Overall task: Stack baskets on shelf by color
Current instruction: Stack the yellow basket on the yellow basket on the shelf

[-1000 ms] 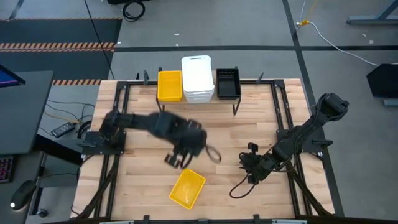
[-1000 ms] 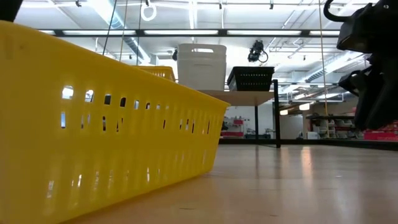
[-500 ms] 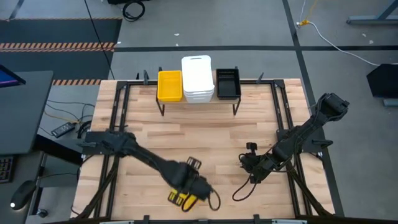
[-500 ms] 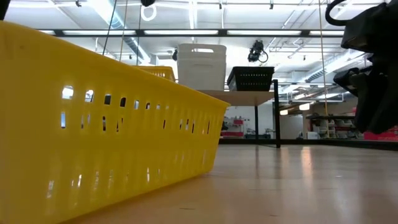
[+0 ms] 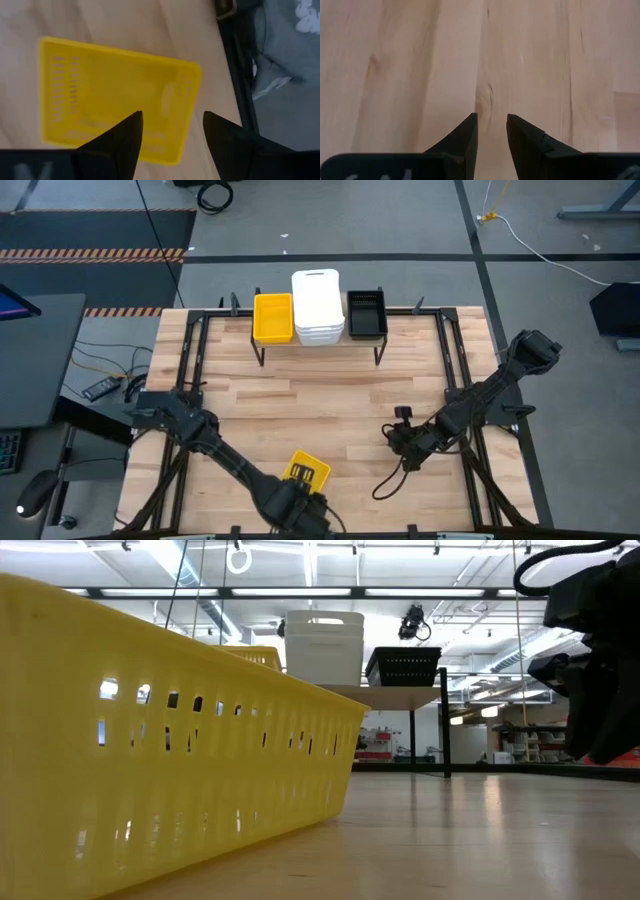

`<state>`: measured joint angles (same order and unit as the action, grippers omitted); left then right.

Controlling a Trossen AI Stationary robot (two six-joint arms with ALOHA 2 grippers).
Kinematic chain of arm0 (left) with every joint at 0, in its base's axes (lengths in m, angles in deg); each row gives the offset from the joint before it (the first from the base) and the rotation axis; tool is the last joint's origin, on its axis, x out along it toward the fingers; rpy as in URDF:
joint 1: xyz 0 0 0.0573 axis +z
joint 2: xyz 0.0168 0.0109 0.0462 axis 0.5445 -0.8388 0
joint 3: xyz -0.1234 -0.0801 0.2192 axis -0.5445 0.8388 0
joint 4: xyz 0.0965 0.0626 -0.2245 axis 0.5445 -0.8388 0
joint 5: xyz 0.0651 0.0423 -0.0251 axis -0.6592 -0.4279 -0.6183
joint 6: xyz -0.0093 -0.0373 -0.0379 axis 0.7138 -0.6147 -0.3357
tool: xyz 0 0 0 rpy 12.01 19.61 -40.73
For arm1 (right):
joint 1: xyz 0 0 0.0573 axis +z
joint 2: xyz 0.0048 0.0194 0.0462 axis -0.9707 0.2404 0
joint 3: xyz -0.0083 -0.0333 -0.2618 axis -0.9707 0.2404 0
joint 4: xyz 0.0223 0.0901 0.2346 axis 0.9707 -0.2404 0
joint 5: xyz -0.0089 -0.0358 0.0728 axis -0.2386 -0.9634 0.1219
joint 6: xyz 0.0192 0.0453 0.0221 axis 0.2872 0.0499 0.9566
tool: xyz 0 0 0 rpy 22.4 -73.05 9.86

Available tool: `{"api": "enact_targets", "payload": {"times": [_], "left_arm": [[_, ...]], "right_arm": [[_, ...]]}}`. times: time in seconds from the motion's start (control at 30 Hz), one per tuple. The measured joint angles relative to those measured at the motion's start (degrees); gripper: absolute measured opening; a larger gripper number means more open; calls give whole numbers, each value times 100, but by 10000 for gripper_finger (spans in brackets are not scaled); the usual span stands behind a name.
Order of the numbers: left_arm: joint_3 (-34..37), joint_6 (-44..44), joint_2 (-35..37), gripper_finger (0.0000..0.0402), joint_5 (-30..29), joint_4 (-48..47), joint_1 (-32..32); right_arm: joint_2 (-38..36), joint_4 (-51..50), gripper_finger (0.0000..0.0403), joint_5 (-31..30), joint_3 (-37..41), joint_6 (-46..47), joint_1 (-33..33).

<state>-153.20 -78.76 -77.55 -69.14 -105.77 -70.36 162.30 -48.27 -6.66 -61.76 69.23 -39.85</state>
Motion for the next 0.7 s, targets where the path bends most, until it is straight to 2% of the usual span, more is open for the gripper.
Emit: {"api": "enact_targets", "payload": {"times": [0.2,0.7], "left_arm": [[4,-131,-328,213,69,34,-145],[4,-216,-609,177,241,46,-137]], "right_arm": [[0,-44,109,83,0,-133,-97],[0,-121,109,167,0,-255,-133]]}}
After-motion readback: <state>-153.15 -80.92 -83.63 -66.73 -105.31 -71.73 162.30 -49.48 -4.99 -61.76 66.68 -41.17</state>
